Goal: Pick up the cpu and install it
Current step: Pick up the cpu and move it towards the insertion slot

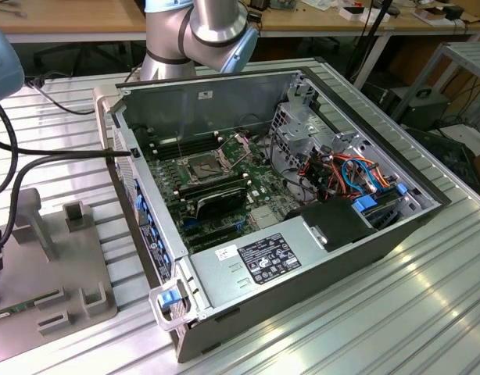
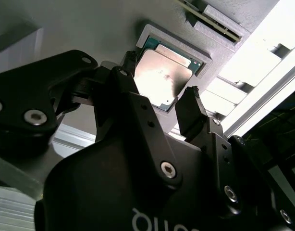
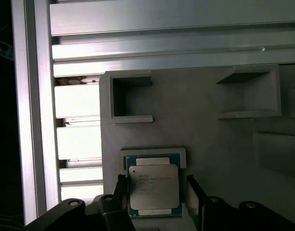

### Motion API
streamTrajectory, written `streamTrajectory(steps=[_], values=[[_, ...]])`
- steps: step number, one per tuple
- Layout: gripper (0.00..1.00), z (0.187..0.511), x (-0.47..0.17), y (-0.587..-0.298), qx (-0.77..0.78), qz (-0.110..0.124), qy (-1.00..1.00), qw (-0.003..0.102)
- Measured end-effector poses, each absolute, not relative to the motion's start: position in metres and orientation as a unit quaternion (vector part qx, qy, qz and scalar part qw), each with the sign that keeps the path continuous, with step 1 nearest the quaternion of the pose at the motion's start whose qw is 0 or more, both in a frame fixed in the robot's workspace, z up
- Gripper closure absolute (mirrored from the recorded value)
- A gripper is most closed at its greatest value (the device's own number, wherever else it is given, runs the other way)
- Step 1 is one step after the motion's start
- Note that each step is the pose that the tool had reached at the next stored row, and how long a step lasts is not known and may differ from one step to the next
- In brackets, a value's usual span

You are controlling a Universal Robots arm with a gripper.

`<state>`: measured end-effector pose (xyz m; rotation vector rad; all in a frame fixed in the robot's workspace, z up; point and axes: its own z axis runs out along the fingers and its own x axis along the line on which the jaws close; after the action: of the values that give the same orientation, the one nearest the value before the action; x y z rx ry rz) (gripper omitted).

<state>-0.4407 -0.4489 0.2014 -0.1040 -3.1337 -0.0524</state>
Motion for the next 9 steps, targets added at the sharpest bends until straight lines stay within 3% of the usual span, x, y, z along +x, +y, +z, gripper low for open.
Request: streamTrajectory(steps=[9], values=[[0.4,0.1981,-0.4408,-0.4489,-0.033,-0.017,-0.999,0.003]])
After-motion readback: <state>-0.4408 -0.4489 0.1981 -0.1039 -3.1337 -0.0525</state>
